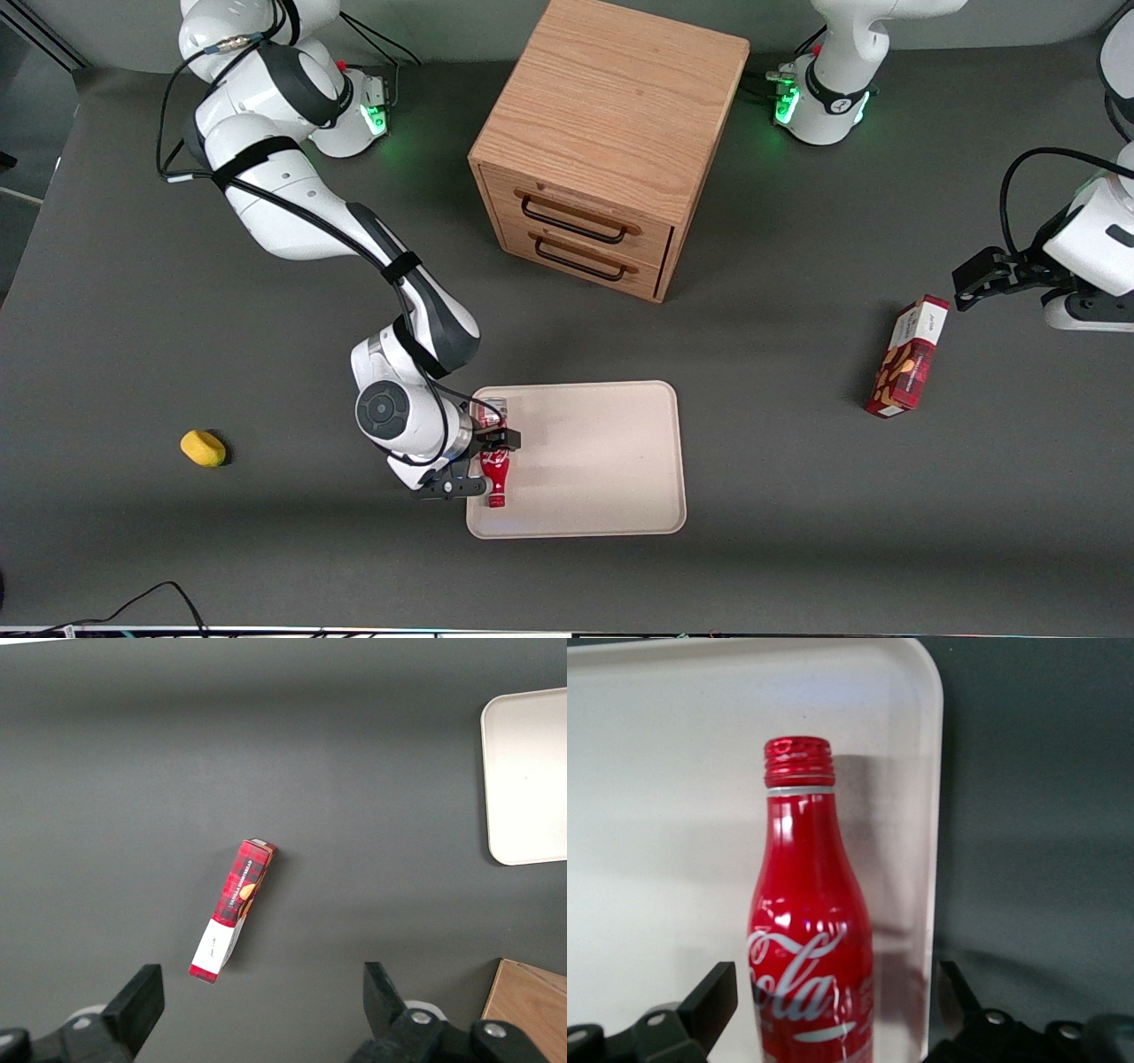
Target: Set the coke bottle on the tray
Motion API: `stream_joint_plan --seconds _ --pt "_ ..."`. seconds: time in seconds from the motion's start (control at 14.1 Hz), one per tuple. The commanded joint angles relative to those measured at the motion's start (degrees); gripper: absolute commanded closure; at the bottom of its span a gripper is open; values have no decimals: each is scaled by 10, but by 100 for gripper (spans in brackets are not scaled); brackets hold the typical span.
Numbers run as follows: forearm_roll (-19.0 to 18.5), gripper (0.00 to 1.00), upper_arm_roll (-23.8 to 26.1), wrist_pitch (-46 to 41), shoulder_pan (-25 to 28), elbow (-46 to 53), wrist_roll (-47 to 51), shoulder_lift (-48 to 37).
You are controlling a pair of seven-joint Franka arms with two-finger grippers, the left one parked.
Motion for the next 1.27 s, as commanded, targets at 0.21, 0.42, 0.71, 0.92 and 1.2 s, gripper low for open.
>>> stream_joint_plan --seconds 0.21,0.42,0.71,0.92,1.2 --pt "37 0 -6 -22 -11 -33 -5 -80" --pt "56 0 -6 -33 -23 -88 -5 -147" --pt "55 0 -6 -84 -53 -131 -4 -222" --pt "56 0 -6 -84 -105 -226 -14 -341" --pt "66 0 -6 -193 -148 -295 -12 -470"
